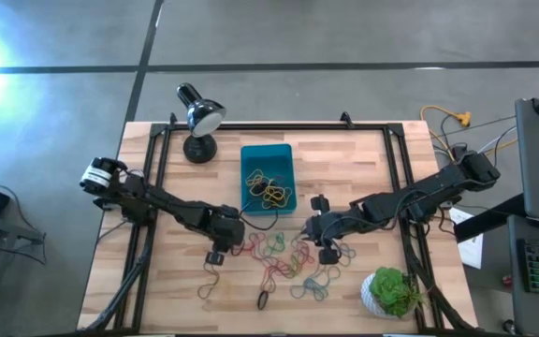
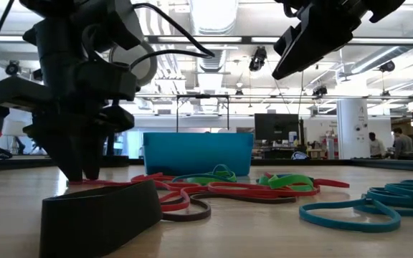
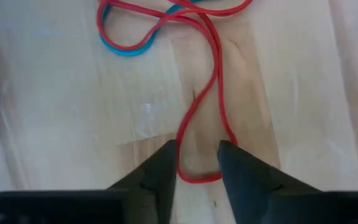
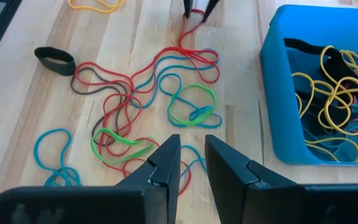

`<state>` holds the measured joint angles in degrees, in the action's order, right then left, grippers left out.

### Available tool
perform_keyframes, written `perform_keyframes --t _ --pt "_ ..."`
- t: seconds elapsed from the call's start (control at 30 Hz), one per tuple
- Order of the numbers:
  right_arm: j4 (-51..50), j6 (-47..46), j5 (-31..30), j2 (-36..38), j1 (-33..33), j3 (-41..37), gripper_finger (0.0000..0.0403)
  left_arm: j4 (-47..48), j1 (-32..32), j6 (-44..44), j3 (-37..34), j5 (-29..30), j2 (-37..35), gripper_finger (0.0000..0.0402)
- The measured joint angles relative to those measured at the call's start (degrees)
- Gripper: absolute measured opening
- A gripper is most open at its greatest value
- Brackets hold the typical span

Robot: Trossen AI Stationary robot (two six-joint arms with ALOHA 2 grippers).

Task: Pick and place rubber bands into bin
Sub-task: Put the red rubber band into the blue bin

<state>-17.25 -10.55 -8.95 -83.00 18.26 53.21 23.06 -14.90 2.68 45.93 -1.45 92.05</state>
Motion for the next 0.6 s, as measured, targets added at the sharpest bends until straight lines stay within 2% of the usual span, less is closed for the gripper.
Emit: perform_keyframes --t 0.2,0.47,0.6 --pt "0.04 -0.24 0.00 0.00 0.00 -0.11 0.0068 -0.07 -0.07 0.04 -0.10 -1.31 0.00 0.0011" --pt "0.02 -0.68 0.00 0.00 0.37 -0.11 0.0068 0.61 -0.07 0.00 0.63 -1.25 -0.06 0.0000" --pt "0.00 -1.09 0.00 0.00 0.35 -0.11 0.0068 0.42 -0.06 -0.29 1.32 0.83 -0.75 0.0000"
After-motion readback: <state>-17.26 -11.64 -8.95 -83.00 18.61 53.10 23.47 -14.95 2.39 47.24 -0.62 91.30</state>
